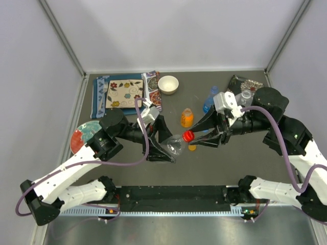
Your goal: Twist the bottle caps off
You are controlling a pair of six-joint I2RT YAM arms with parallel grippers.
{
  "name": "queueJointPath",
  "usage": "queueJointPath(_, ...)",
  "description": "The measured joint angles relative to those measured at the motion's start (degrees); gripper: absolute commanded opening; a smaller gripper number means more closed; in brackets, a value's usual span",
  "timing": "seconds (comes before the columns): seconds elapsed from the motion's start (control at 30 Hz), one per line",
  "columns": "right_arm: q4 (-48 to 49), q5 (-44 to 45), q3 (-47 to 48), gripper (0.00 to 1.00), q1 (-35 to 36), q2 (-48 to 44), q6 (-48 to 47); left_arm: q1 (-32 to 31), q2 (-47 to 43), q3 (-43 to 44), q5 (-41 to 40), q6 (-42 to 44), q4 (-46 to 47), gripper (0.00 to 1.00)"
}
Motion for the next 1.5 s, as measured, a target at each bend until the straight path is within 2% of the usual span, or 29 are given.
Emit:
queueJointPath(0.17,-1.11,3.52,0.04,0.45,0.00,-0.20,1.29,0.20,-0.11,0.61,-2.64,3.21,-1.49,0.36)
queueJointPath(0.27,-1.55,4.90,0.04,0.56,0.00,-0.11,2.08,0.26,-0.11,0.61,-3.98,4.35,-2.05,0.36)
queueJointPath(0.33,-1.53,6.36,0.04,0.68,0.00,-0.07,2.93,0.35,-0.11,0.63,-5.51,5.31,-2.84,0.37)
queueJointPath(0.37,-1.42,7.28,0.04,0.78,0.00,-0.04,3.72,0.35,-0.17,0.63,-6.49,5.95,-3.32,0.37)
queueJointPath(0.47,-0.74,11.19,0.33,0.96,0.00,0.17,6.19,0.35,-0.57,0.63,-9.84,7.52,-4.55,0.36)
queueJointPath(0.5,-0.63,12.76,0.96,0.99,0.00,0.57,7.26,0.35,-0.85,0.63,-11.34,8.20,-4.94,0.36)
queueJointPath(0.77,1.68,24.61,6.64,0.99,0.04,4.22,17.14,0.33,-1.49,0.63,-18.99,12.57,-6.73,0.37)
queueJointPath(0.9,1.75,33.16,7.61,0.99,0.04,5.18,24.04,-1.09,-1.97,0.63,-26.40,15.80,-7.87,0.37)
queueJointPath(1.03,0.90,39.69,9.09,0.99,0.04,6.86,31.28,-5.46,-3.43,0.61,-38.34,20.52,-9.05,0.36)
queueJointPath(1.2,-0.37,45.90,9.77,0.99,0.11,9.14,37.55,-13.88,-3.80,0.59,-58.38,27.96,-8.85,0.36)
queueJointPath(1.4,-1.18,50.31,9.86,0.98,1.11,11.15,40.70,-21.53,-0.42,0.07,-79.78,35.91,-7.15,0.36)
queueJointPath(1.5,-1.49,51.41,10.27,0.97,1.73,11.72,41.18,-23.12,1.55,-0.28,-86.75,38.36,-6.12,0.36)
